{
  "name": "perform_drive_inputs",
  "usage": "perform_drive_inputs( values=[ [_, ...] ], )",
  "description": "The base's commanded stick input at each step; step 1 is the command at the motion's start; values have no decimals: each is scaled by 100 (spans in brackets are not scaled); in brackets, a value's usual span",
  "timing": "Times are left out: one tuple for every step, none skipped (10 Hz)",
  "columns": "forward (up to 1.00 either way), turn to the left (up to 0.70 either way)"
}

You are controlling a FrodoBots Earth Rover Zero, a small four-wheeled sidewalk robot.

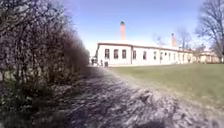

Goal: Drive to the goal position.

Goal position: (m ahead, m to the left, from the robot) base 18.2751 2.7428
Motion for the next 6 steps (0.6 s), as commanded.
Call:
perform_drive_inputs(
  values=[
    [85,0],
    [85,0],
    [85,0],
    [85,0],
    [85,0],
    [85,0]
  ],
)
